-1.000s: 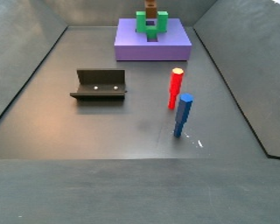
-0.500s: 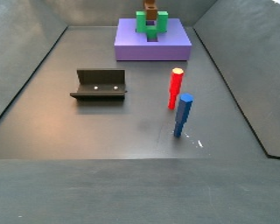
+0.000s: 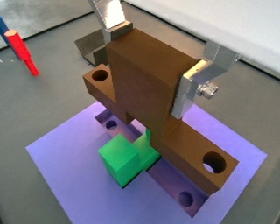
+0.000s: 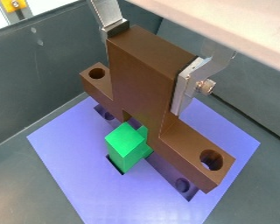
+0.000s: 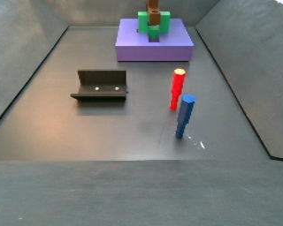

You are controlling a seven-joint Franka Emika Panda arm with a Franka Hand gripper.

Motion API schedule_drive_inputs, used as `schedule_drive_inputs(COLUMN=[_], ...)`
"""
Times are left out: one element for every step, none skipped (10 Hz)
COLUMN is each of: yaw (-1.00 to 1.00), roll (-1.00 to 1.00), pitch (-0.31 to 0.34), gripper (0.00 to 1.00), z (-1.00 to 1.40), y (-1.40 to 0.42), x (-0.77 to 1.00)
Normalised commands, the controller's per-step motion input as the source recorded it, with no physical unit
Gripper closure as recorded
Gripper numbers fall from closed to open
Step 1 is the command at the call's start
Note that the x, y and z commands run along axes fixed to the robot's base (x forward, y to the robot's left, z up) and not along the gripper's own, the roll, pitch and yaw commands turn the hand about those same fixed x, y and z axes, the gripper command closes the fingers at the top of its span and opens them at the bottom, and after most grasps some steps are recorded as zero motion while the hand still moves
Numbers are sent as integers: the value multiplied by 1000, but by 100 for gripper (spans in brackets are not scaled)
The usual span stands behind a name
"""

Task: Pick up the brown object. Move up. Move to above the board. Insert the brown object.
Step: Insert the brown object.

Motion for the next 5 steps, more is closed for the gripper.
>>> schedule_drive_inputs(yaw=[0,0,0,0,0], roll=[0,0,0,-29,-64], pitch=[0,0,11,0,0], gripper=[100,100,100,100,100], z=[0,-129,-260,-357,-377], y=[-63,-69,0,0,0], x=[0,83,80,0,51])
